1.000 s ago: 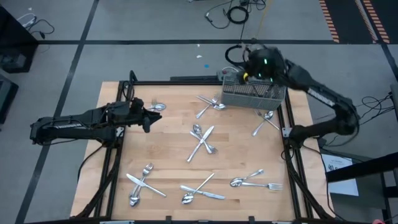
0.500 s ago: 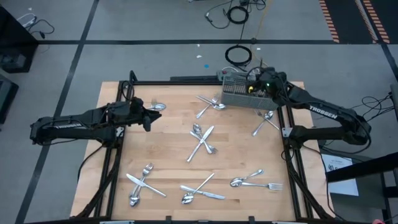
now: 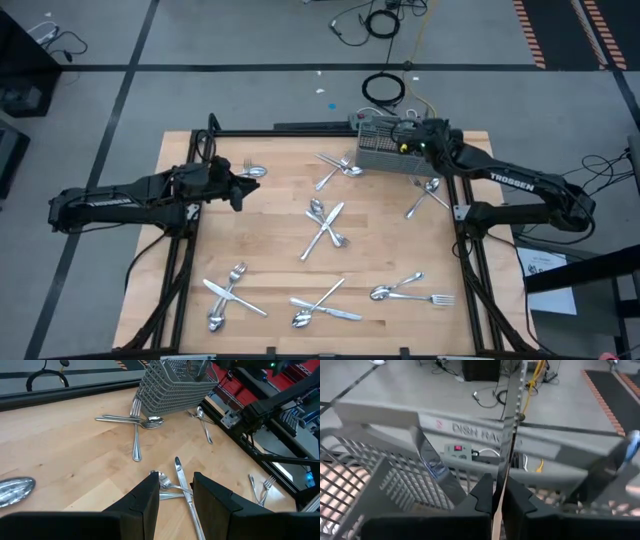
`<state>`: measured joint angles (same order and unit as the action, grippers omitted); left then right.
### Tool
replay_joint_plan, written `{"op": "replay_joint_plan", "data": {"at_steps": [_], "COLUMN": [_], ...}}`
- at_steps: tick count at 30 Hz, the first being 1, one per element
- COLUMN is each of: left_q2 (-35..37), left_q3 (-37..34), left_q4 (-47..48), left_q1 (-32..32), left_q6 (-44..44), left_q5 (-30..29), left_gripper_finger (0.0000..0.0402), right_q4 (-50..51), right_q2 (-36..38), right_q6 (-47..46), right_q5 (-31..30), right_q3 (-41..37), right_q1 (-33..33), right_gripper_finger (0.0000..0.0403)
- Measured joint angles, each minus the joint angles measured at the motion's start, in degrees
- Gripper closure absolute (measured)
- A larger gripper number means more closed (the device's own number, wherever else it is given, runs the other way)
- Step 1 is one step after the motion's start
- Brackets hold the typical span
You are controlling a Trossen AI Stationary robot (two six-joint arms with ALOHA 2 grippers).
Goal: Sort silverware
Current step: Put the silver table knife into the gray utensil holder
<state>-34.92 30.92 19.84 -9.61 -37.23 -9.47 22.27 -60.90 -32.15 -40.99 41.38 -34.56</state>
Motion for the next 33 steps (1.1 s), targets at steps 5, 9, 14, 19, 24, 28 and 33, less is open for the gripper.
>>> {"op": "replay_joint_plan", "data": {"at_steps": [5,9,14,19,24,28,33], "left_q2": [0.00,0.00,0.00,0.00,0.00,0.00,0.00], "left_q3": [0.00,0.00,0.00,0.00,0.00,0.00,0.00], "left_q4": [-0.01,-0.01,-0.01,0.02,0.02,0.04,0.04], "left_q1": [0.00,0.01,0.00,0.00,0.01,-0.01,-0.02], "left_q6": [0.00,0.00,0.00,0.02,0.04,0.07,0.54], "left_q5": [0.00,0.00,0.00,0.14,0.48,0.50,0.54], "left_gripper_finger": [0.0277,0.0277,0.0277,0.0277,0.0277,0.0277,0.0277], "right_q4": [3.03,3.22,3.22,2.46,-0.64,-6.21,-14.78], "right_q2": [-0.02,0.00,0.08,1.94,6.84,11.58,14.89], "right_q6": [-2.72,-2.79,-2.80,-3.00,-1.83,1.73,5.16], "right_q5": [0.43,0.50,0.45,0.85,2.80,8.87,18.91], "right_q3": [-0.19,-0.19,-0.19,-0.19,-0.17,-0.14,-0.08], "right_q1": [-0.01,-0.01,-0.01,0.03,0.04,0.05,1.46], "right_gripper_finger": [0.0382,0.0354,0.0316,0.0284,0.0268,0.0267,0.0266]}}
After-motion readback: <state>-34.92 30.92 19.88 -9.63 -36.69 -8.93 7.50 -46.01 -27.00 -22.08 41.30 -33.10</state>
